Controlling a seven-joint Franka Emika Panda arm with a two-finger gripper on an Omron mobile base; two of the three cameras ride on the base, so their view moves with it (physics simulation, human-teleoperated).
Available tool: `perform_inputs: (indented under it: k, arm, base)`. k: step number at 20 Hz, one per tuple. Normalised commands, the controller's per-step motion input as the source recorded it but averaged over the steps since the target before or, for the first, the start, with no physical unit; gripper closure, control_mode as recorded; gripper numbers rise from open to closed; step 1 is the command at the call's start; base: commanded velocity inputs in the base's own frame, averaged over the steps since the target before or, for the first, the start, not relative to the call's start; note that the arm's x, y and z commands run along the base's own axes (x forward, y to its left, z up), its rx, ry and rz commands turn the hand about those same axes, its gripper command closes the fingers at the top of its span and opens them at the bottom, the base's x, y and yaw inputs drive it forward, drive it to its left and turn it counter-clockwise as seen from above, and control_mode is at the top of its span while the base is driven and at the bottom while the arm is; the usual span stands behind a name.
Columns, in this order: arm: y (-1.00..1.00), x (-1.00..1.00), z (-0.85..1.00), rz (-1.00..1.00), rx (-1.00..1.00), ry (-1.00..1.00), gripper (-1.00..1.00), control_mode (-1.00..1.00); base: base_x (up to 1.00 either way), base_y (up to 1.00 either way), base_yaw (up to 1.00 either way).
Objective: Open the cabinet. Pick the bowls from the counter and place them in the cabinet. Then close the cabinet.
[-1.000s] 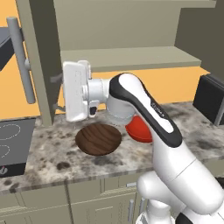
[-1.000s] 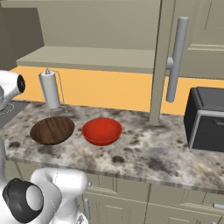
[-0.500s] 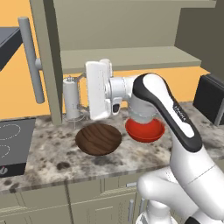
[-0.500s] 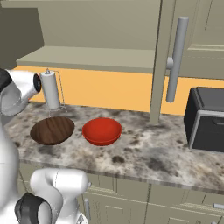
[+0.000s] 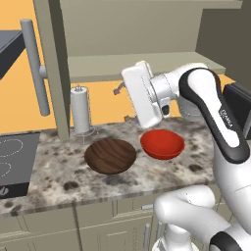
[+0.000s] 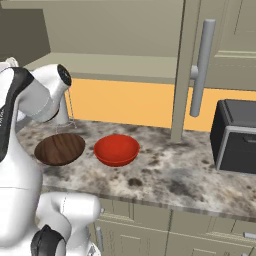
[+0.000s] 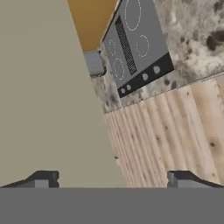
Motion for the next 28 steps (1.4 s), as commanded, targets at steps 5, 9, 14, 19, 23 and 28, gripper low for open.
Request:
perform_inputs:
  k: [5,9,14,19,23,28]
  arm:
    - [-0.51,0.03,-0.32,0.0,-0.25,-0.01,-1.0,-1.0]
    - [-0.47,-0.09,-0.5,0.02,-0.11,-0.18,-1.0,-1.0]
    - [-0.47,-0.02,-0.34,0.04,-0.11,-0.19,-1.0,-1.0]
    - [-0.05,-0.01,-0.21,0.01,-0.15,-0.18,-1.0,-1.0]
    - [-0.03,0.12,-0.12,0.0,-0.18,-0.02,-1.0,-1.0]
    - [-0.11,0.1,-0.17,0.0,-0.18,0.01,-1.0,-1.0]
  base:
    - [0.0,0.0,0.0]
    - [0.0,0.0,0.0]
    - [0.0,0.0,0.0]
    - [0.0,0.0,0.0]
    - [0.0,0.0,0.0]
    - [0.0,0.0,0.0]
